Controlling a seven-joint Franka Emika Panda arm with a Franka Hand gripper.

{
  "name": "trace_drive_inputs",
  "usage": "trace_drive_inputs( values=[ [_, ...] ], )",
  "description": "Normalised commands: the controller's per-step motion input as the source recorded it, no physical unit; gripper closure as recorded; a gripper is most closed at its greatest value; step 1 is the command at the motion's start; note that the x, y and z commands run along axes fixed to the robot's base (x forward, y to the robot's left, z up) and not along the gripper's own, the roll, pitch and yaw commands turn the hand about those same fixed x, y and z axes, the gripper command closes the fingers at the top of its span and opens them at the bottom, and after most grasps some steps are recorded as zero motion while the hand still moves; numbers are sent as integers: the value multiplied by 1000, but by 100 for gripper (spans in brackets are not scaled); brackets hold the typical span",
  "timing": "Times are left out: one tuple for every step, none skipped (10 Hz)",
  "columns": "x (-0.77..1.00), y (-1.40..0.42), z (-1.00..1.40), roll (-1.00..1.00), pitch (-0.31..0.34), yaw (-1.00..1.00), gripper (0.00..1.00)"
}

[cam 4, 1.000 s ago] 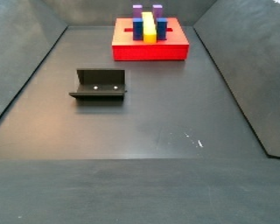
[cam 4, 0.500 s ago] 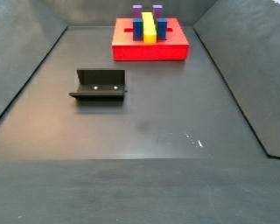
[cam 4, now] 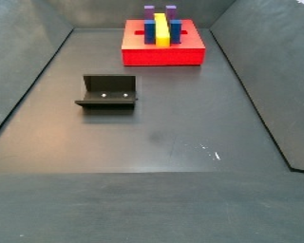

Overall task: Pick up the green object. Move up. Move to above the board. Insert the green object.
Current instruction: Insert the green object.

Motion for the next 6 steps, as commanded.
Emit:
trace_drive_inputs(
  values=[
    [74,-149,-783,21,-231,0,100],
    [40,-140,-811,69,-211,0,100],
    [37,-151,-831,137,-163,0,100],
    [43,-174,-840,167,-131,0,100],
    [46,-177,-840,166,-129,0,100],
    [151,-206,-769,183,-109,14,100]
  ],
)
